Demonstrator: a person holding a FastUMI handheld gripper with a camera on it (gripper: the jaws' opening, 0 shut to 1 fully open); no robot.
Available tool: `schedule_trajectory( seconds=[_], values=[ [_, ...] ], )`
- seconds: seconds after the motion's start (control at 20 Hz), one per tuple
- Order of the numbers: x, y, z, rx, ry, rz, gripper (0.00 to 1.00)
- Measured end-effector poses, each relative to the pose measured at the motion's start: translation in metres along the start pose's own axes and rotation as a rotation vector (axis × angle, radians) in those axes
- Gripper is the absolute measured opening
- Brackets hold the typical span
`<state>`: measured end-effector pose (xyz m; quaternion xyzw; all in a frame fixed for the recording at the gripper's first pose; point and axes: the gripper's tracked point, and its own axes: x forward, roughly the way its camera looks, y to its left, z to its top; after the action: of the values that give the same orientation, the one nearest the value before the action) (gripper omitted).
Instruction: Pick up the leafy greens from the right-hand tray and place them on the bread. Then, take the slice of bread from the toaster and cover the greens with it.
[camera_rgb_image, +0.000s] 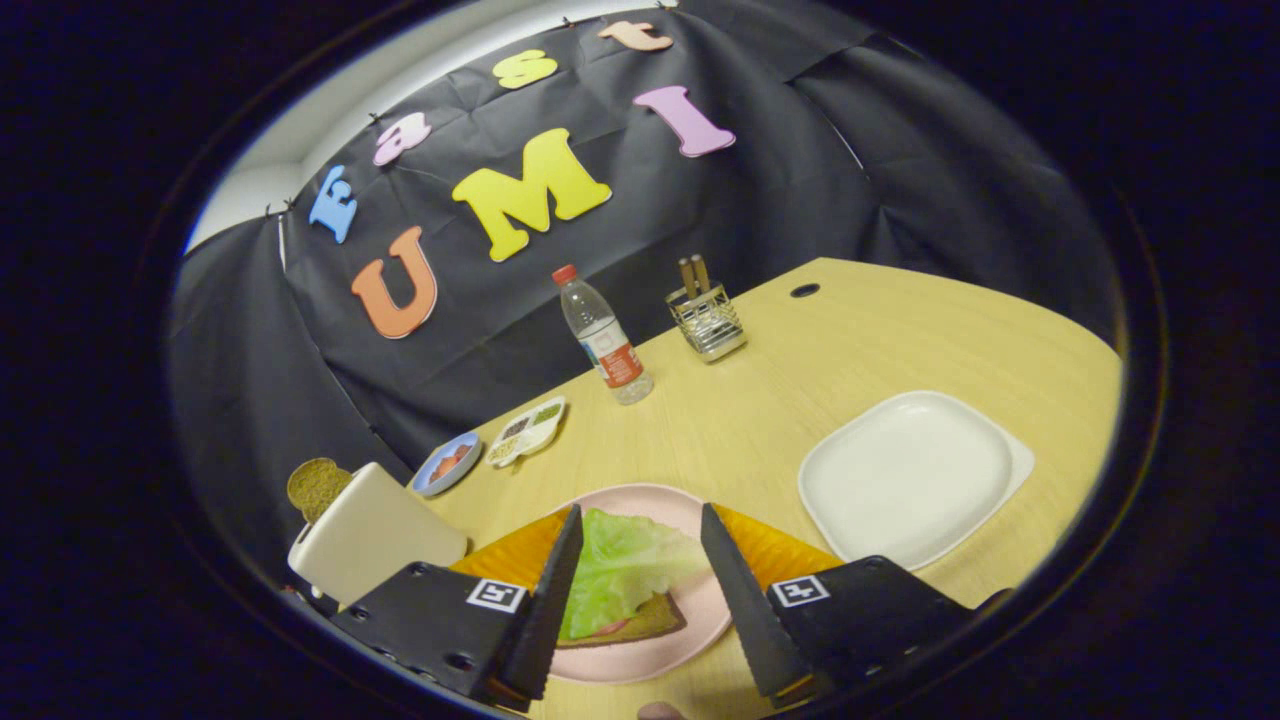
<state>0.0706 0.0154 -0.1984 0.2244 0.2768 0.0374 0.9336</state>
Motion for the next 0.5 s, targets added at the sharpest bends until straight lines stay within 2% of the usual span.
schedule_trajectory(
  seconds=[0.1, 0.2, 0.35, 0.5],
  values=[
    [-0.010, 0.005, 0.012, -0.040, -0.043, -0.014, 0.77],
    [-0.024, 0.013, 0.029, -0.092, -0.109, -0.037, 0.95],
    [-0.051, 0.036, 0.056, -0.172, -0.212, -0.076, 0.96],
    [-0.077, 0.081, 0.079, -0.250, -0.309, -0.098, 0.96]
  ],
)
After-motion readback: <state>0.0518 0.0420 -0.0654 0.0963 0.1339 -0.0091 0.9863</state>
